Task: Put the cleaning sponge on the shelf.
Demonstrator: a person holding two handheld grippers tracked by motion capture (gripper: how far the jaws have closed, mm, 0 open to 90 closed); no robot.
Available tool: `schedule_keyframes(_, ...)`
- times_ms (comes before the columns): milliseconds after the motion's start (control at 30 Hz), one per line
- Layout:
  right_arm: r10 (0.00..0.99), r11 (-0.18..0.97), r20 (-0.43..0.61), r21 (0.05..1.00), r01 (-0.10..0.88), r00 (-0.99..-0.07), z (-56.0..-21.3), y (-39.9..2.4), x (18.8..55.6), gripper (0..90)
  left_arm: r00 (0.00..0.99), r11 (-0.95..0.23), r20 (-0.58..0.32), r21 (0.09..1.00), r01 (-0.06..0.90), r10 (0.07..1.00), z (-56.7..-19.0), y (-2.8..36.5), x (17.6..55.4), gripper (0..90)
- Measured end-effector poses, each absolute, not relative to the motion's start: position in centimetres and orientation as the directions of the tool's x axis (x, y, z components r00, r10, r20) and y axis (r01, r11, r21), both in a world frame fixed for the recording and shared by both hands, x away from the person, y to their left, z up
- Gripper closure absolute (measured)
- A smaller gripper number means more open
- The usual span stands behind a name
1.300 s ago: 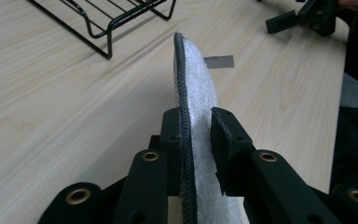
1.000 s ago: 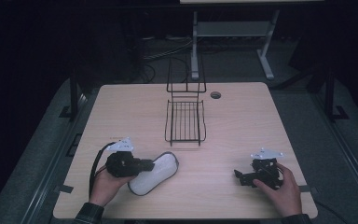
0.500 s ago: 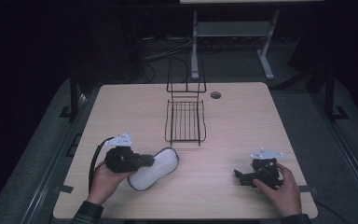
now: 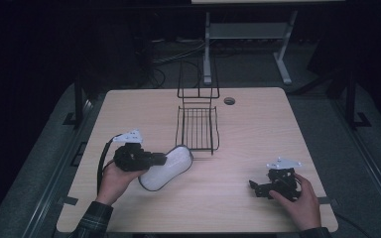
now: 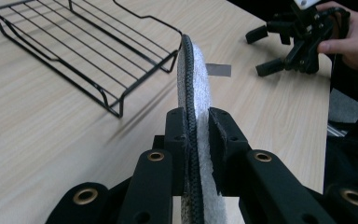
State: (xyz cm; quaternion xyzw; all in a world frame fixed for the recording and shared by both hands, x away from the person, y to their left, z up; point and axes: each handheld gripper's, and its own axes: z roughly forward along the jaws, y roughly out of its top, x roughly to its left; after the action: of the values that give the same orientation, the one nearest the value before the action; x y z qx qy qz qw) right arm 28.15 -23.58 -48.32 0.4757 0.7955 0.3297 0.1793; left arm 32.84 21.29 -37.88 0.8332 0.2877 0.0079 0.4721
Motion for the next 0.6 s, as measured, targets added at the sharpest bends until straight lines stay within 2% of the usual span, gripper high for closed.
schedule_keyframes(600, 0.875, 0.331, 0.028, 0.696, 0.638, -0.483, -48.3, -23.6, 28.1, 0.0, 0.827, -0.348, -0.261, 0.814, 0.466, 0.497, -36.6, 20.6, 36.3, 77.8)
